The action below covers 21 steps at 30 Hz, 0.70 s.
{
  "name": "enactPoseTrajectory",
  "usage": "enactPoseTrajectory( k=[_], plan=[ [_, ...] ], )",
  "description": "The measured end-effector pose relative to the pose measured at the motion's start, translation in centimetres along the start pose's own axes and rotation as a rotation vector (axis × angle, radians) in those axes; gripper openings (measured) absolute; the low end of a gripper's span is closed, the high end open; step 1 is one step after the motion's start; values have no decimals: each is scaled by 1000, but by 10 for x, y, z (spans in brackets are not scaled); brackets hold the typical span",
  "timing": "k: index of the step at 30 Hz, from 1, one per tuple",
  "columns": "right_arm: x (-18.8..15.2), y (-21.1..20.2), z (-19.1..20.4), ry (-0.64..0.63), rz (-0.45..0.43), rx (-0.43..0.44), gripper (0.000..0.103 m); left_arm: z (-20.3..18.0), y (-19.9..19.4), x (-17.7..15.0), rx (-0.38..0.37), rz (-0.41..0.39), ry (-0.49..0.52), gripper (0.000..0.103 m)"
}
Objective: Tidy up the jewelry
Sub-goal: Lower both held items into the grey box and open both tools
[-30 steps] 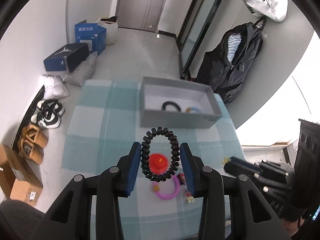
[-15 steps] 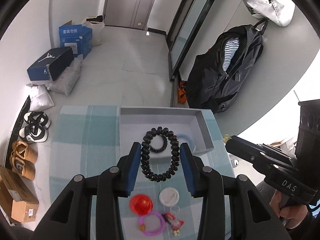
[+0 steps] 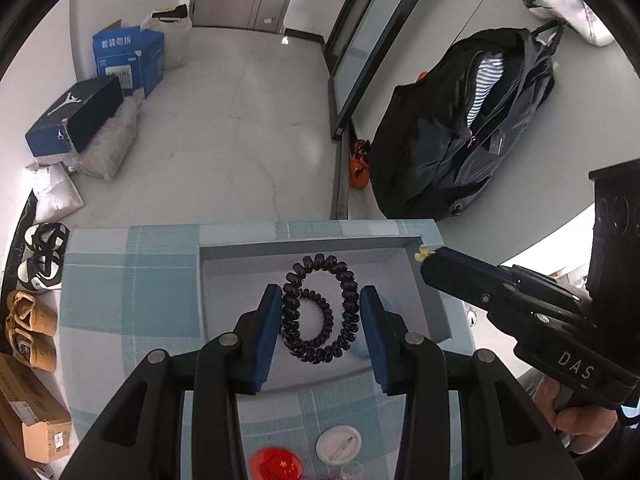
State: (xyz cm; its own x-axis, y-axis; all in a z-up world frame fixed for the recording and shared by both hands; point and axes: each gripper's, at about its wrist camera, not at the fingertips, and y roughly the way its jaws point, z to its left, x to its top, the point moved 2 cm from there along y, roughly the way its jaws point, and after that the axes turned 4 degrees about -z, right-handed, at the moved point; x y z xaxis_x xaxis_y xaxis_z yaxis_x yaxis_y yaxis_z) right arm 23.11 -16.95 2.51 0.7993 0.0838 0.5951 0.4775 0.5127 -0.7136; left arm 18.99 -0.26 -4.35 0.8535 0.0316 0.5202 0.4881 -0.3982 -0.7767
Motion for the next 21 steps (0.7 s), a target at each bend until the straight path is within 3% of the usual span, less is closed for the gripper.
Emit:
enactPoseTrajectory(
  k=[21],
  plan=[
    [1,35,-20,46,89,-7,12,2,29,11,-2,49,6,34]
  ],
)
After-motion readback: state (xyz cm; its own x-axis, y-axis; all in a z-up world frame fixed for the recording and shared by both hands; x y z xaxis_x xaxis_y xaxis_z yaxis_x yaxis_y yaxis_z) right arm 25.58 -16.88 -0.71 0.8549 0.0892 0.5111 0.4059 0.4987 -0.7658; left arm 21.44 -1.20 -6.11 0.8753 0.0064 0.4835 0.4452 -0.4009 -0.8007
